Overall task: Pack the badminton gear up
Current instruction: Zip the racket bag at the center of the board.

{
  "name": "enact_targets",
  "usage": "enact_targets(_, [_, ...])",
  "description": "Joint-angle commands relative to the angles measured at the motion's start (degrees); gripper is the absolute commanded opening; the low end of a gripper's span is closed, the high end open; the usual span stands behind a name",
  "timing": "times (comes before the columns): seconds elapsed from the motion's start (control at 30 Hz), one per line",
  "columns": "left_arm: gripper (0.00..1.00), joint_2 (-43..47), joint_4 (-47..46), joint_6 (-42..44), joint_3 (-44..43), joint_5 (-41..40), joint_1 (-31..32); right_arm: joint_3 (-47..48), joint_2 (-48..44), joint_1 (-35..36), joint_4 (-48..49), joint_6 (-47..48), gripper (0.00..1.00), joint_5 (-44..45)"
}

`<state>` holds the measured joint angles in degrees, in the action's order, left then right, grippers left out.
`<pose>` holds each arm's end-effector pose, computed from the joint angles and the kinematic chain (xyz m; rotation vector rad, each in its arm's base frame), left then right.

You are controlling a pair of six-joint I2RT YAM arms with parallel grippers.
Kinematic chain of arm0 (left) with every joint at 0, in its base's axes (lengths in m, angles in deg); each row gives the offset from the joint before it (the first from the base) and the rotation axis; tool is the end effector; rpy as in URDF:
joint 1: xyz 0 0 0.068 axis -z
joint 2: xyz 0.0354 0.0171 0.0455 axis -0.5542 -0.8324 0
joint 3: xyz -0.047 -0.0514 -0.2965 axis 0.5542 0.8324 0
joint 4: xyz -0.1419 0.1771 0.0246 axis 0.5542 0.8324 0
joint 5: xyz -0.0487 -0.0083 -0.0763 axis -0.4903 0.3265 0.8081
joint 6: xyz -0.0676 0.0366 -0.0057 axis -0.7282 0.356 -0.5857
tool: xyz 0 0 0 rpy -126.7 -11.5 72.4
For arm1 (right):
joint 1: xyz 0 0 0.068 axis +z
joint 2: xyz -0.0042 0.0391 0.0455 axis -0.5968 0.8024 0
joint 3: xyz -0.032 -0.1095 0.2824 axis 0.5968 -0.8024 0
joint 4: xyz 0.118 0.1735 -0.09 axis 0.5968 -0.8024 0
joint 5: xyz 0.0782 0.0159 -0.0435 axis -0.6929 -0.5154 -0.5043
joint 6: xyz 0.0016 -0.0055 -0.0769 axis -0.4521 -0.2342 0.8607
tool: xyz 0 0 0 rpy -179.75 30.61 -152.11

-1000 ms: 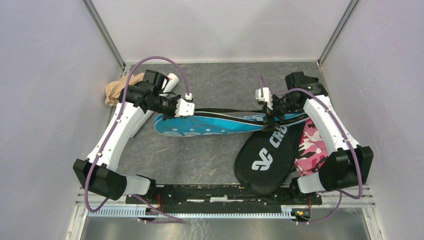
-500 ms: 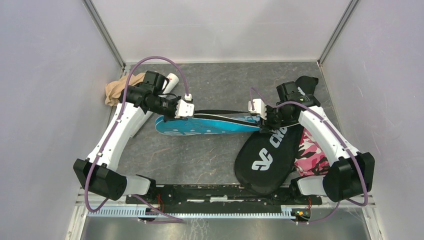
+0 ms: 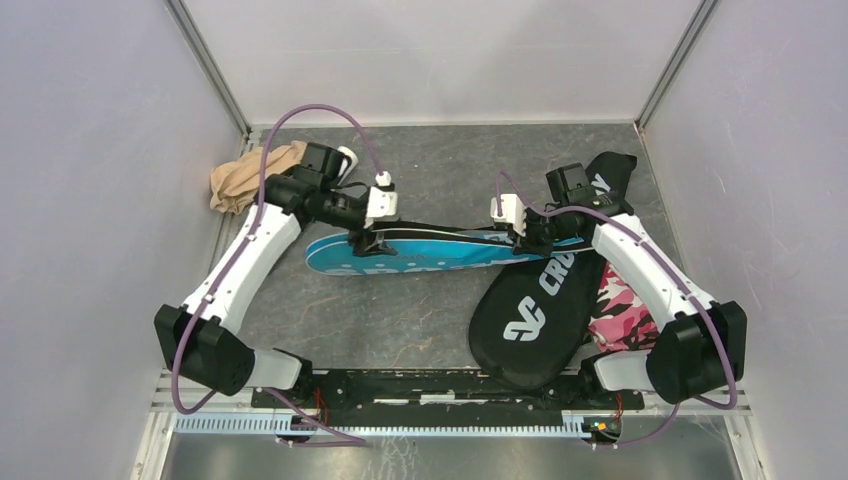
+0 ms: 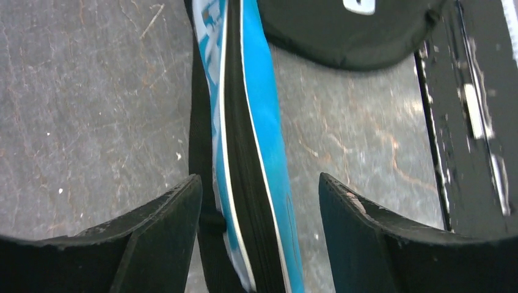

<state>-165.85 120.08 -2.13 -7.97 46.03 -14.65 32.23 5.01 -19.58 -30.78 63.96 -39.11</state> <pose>0.1923 -0.1211 0.3615 1.7450 1.4091 -0.7511 0.2080 0.1026 0.2989 -1.6173 1.8641 0.5211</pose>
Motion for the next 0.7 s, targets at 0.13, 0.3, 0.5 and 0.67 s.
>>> enact_targets(0.13, [0.79,-1.4,-29.6,-29.6,4.0,-6.2,14.2,-0.2,-3.1,0.4,6.3,-7.9,0.00,-4.3])
enact_targets(0.3, [0.84,-5.6,-38.4,-33.7,5.0,-17.3,20.8,-2.1,-4.4,0.4,7.9,-8.9,0.00,-5.5])
enact_targets(0.5, [0.82,-10.8,-42.1,-33.0,4.3,-20.6,22.0,-4.6,-5.4,0.3,8.7,-7.9,0.00,-6.3])
enact_targets(0.67, [0.63,-12.9,-40.3,-32.5,4.8,-17.8,22.1,-5.6,-6.0,0.3,9.5,-8.4,0.00,-6.8])
